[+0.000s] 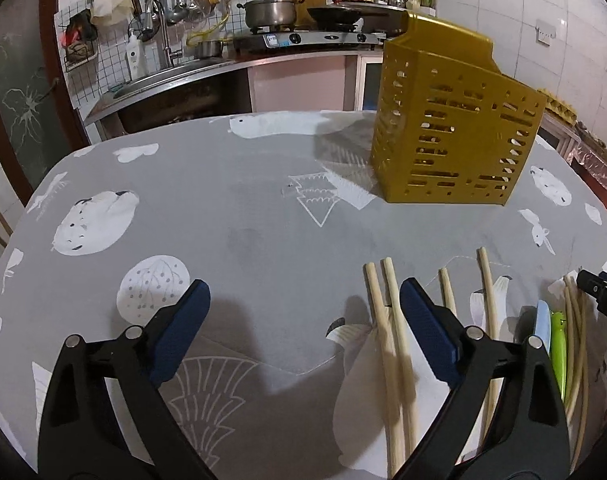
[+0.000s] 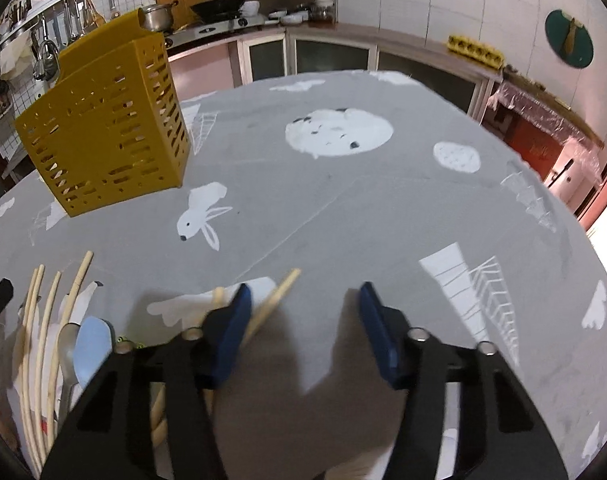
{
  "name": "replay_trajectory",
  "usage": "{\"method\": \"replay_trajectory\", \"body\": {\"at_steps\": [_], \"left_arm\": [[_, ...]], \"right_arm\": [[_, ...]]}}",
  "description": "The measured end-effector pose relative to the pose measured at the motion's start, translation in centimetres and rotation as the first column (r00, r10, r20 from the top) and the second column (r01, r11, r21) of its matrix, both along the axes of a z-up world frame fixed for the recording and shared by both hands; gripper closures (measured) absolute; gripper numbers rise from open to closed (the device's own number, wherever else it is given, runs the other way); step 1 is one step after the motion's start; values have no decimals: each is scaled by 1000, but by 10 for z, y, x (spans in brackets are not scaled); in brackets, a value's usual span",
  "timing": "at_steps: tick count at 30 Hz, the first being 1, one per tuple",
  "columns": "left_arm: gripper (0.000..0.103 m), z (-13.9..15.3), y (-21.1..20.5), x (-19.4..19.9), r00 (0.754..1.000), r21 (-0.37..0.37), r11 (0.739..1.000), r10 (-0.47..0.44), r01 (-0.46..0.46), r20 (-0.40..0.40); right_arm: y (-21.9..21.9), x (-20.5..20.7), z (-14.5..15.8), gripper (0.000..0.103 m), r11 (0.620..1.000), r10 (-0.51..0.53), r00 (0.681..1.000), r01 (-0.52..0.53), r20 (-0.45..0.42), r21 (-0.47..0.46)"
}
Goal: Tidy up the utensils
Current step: 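Close the left tool on a wooden chopstick while the right tool grasps another chopstick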
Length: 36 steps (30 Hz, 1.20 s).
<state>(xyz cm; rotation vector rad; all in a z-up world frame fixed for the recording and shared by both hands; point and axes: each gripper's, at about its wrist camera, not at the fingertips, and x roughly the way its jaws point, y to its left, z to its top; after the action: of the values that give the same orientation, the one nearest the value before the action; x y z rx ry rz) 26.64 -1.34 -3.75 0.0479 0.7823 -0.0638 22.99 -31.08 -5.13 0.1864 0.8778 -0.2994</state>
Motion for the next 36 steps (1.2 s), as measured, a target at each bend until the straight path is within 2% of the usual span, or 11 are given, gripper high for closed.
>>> {"method": "replay_trajectory", "body": {"at_steps": [13,18,26,29,36], "left_arm": [[20,-13,-2,10,997,3,1000,-12,12,-78],[20,-17,-1,15,993,-21,1000,-18,16,-117],[22,-21,-8,23,990,8,1000,-12,13,-142],[28,-20,-9,25,989,4,1000,-11,12,-147],[53,-16,-18,35,983,-4,1000,-27,27,-181]], "right_arm": [[5,4,-1,78,999,33,999,-32,-16,37],[10,5,0,82,998,51,999,-50,-17,43],[14,10,0,85,996,78,997,-77,-20,45],[14,12,1,88,995,86,996,-85,-22,47],[18,19,1,93,994,103,994,-101,-24,50]]}}
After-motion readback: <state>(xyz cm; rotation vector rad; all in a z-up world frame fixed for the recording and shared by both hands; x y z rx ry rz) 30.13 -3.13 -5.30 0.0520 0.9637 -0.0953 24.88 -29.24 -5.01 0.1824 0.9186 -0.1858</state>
